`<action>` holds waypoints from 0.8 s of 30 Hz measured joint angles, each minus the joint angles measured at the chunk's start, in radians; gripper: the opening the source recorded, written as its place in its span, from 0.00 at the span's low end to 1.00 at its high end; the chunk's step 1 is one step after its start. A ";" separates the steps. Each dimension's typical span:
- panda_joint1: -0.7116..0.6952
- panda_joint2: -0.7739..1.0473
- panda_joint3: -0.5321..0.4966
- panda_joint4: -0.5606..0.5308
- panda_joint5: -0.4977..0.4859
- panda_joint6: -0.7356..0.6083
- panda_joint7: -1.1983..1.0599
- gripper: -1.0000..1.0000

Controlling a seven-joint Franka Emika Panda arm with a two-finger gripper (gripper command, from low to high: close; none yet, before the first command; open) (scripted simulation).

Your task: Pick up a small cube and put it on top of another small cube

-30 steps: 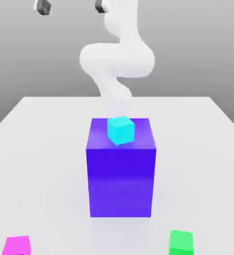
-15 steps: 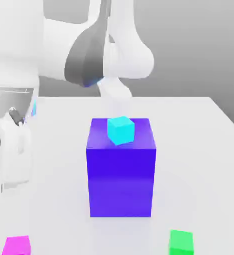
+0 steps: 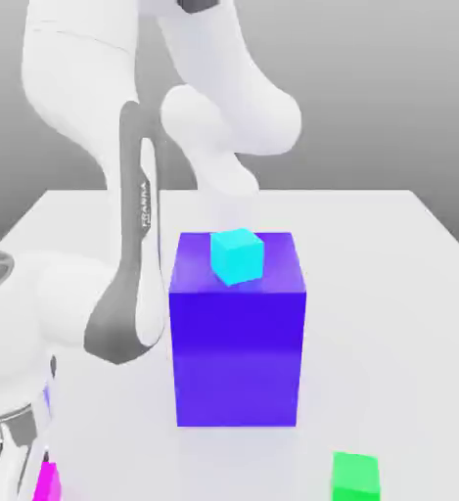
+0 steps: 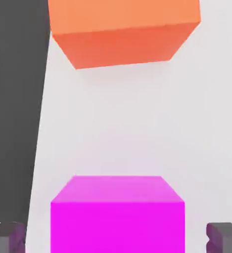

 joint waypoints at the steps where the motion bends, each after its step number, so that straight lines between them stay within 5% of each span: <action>1: 0.000 0.000 0.000 0.000 0.000 0.001 0.000 0.00; 8: -0.003 -0.128 0.012 -0.030 0.011 -0.098 -0.006 0.00; 22: 0.401 -0.236 0.248 -0.163 -0.130 -0.088 0.218 0.00; 23: 0.429 -0.201 0.238 -0.160 -0.157 -0.059 0.241 1.00; 24: 0.429 -0.201 0.238 -0.160 -0.157 -0.059 0.241 1.00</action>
